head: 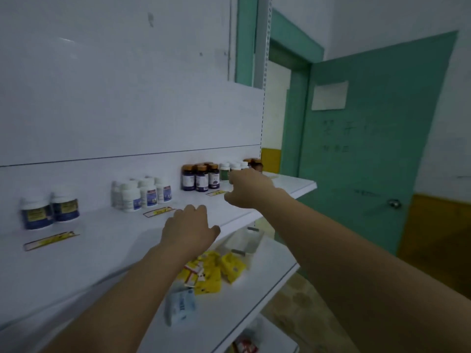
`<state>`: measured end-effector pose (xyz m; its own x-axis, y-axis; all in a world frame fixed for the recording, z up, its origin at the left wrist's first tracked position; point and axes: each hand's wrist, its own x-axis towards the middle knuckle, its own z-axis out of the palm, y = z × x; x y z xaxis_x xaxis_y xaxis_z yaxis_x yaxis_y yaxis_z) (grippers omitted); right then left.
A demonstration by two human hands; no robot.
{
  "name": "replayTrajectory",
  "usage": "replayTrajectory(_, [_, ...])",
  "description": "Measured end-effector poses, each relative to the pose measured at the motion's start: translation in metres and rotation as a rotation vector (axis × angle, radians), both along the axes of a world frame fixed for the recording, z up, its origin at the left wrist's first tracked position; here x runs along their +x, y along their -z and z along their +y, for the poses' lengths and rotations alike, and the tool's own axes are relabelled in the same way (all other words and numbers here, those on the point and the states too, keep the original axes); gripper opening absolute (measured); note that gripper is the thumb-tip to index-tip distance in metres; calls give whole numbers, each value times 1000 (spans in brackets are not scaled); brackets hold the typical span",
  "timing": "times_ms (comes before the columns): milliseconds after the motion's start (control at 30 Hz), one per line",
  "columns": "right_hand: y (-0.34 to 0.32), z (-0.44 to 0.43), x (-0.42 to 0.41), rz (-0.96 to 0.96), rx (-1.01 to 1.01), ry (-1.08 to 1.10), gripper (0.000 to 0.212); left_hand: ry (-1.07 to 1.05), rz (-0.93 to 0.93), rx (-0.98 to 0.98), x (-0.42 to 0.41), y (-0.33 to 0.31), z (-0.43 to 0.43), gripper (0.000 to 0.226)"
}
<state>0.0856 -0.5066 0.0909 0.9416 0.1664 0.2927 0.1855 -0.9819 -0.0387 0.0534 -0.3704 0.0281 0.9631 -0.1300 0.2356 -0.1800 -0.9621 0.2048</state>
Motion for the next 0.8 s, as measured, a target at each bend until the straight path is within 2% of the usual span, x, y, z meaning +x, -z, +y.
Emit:
replayTrajectory(133, [6, -33, 35, 11, -6, 61, 38, 38, -17, 48, 33, -2, -35, 45])
replayTrajectory(267, [15, -17, 77, -20, 17, 28, 43, -6, -72, 51, 64, 2, -21, 44])
replayTrajectory(433, [12, 64, 121, -31, 44, -210, 36, -146, -91, 23, 88, 4, 40, 43])
replayTrajectory(533, [6, 120, 140, -33, 26, -342, 42, -289, -130, -3, 95, -3, 85, 44])
replayTrajectory(800, [16, 241, 149, 7, 63, -677, 43, -629, -142, 43, 64, 6, 180, 43])
